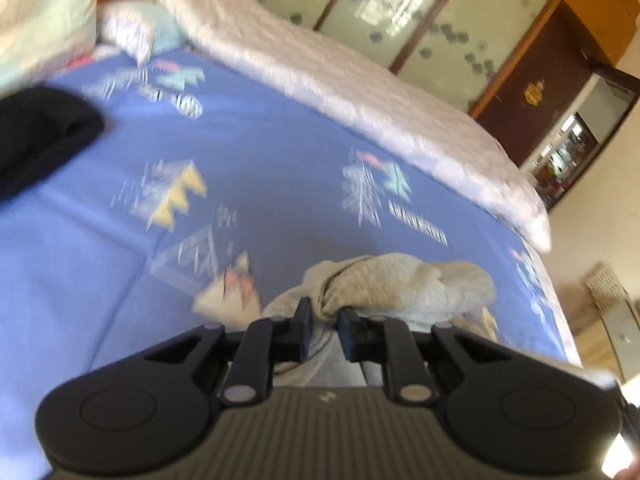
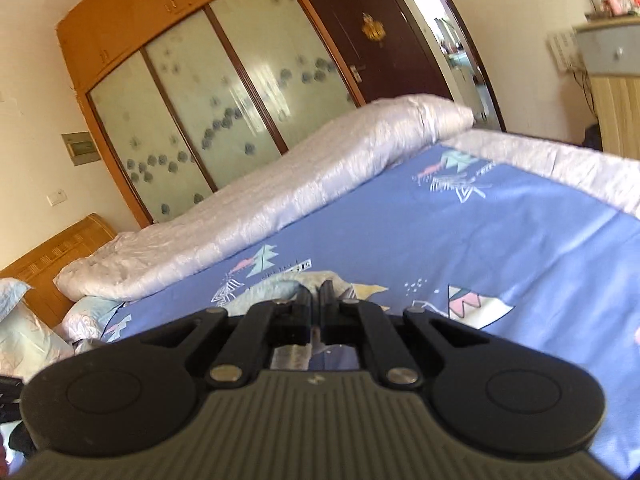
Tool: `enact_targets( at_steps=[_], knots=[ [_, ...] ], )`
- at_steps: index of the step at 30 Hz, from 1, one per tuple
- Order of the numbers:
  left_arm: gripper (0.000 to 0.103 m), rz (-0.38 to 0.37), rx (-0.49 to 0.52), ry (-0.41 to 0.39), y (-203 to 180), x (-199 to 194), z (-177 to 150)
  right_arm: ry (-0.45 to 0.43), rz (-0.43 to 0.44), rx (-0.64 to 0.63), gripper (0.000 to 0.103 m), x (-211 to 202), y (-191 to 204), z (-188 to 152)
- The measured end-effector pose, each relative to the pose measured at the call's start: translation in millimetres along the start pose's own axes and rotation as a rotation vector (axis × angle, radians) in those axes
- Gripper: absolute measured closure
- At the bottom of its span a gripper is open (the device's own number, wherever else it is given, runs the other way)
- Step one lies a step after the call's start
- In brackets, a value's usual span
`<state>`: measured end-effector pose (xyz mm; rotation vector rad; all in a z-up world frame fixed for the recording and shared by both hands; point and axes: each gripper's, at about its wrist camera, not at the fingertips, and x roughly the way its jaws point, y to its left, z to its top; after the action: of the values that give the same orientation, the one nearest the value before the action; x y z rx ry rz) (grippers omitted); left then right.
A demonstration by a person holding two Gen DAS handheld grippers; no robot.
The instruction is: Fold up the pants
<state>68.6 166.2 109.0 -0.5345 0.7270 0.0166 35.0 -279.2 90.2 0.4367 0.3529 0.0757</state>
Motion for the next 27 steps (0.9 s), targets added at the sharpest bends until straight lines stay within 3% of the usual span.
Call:
enact_targets(
  at_steps=[5, 7, 9, 11, 15, 16, 17, 18, 19, 20, 21, 23, 25, 26, 27],
  knots=[
    [0.088, 0.054, 0.066, 0.162, 21, -11, -67, 0.085, -0.048, -0.066, 0.097, 1, -4, -26],
    [0.077, 0.073, 0.092, 0.229, 27, -10, -87, 0.137, -0.100, -0.073, 0.096, 3, -11, -41],
    [0.069, 0.113, 0.113, 0.224, 28, -13, -92, 0.205, -0.158, -0.042, 0.096, 9, -24, -52],
    [0.057, 0.121, 0.135, 0.183, 19, -16, -84, 0.233, -0.164, 0.013, 0.096, 10, -29, -57],
    [0.029, 0.074, 0.277, 0.125, -30, -4, -75, 0.260, -0.144, 0.078, 0.091, 17, -35, -61],
    [0.018, 0.049, 0.327, 0.117, -44, 4, -74, 0.258, -0.133, 0.103, 0.086, 10, -33, -64],
    [0.013, 0.029, 0.384, 0.109, -59, 13, -76, 0.261, -0.128, 0.125, 0.071, 9, -34, -67],
    [0.013, 0.030, 0.431, 0.108, -70, 23, -79, 0.263, -0.125, 0.142, 0.061, 10, -35, -68],
    [0.014, 0.053, 0.471, 0.119, -80, 37, -83, 0.264, -0.126, 0.158, 0.041, 8, -36, -71],
    [0.017, 0.087, 0.505, 0.139, -88, 53, -86, 0.269, -0.127, 0.175, 0.033, 8, -38, -74],
    [0.020, 0.120, 0.533, 0.159, -93, 69, -91, 0.281, -0.124, 0.192, 0.033, 11, -39, -77],
    [0.047, 0.185, 0.586, 0.211, -96, 97, -102, 0.313, -0.113, 0.218, 0.031, 10, -42, -89],
    [0.066, 0.218, 0.595, 0.250, -94, 108, -107, 0.358, -0.115, 0.245, 0.031, 20, -44, -98],
    [0.076, 0.205, 0.578, 0.248, -91, 107, -103, 0.391, -0.106, 0.247, 0.038, 26, -44, -102],
    [0.077, 0.178, 0.550, 0.243, -87, 100, -94, 0.431, -0.086, 0.234, 0.051, 34, -41, -104]
  ],
)
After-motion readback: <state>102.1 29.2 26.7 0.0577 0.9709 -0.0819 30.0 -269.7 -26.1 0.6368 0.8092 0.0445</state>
